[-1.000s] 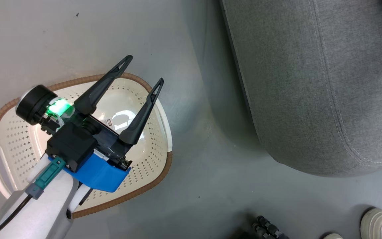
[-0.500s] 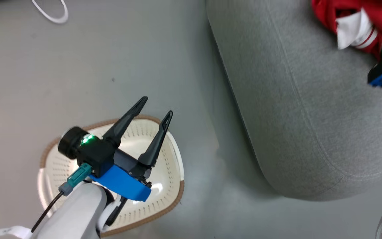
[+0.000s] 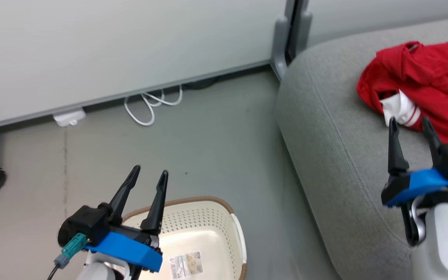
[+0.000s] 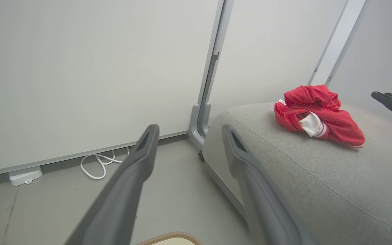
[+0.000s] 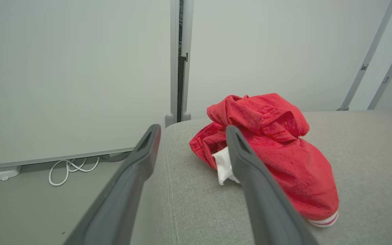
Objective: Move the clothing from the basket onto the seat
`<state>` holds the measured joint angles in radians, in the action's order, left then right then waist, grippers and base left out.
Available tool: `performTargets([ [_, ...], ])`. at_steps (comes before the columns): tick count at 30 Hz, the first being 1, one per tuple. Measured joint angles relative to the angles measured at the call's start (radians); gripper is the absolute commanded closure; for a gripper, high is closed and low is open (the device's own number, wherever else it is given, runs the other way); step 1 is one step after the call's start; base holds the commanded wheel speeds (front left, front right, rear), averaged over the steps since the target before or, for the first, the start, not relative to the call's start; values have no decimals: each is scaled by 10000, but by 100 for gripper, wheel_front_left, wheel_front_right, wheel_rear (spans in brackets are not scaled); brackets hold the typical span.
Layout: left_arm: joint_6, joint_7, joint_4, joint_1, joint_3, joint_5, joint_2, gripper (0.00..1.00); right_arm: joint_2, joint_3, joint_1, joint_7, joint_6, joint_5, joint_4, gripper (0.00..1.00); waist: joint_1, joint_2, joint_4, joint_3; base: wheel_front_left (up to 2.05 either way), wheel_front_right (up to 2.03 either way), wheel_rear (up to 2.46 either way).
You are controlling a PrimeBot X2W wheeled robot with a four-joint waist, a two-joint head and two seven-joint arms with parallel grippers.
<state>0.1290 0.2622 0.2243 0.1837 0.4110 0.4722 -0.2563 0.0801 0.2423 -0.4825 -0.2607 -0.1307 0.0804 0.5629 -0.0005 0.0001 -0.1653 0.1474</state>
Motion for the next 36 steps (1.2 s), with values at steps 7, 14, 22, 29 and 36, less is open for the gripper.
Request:
performTargets([
  [7,0,8,543,-763,-1053,-117,255,0,-290,-217,2506,221,2,-253,-2006,0,1,0,1012,-1012,0,0,0],
  [14,0,8,842,-975,-1793,-267,479,0,-291,-412,3897,221,2,-865,-2867,0,2,-1,1824,-1451,0,0,0],
  [22,0,8,1471,-1003,-2021,-414,525,0,-295,-1043,4319,232,2,-1011,-3114,0,4,0,2213,-1533,0,0,0],
  [29,0,8,1854,-973,-2033,-412,583,0,-295,-1313,4337,320,0,-1106,-3269,0,5,-1,2361,-1451,0,0,0],
  [36,0,8,1990,-950,-2069,-414,644,0,-295,-1407,4342,393,2,-1189,-3350,0,5,0,2377,-1420,0,0,0],
])
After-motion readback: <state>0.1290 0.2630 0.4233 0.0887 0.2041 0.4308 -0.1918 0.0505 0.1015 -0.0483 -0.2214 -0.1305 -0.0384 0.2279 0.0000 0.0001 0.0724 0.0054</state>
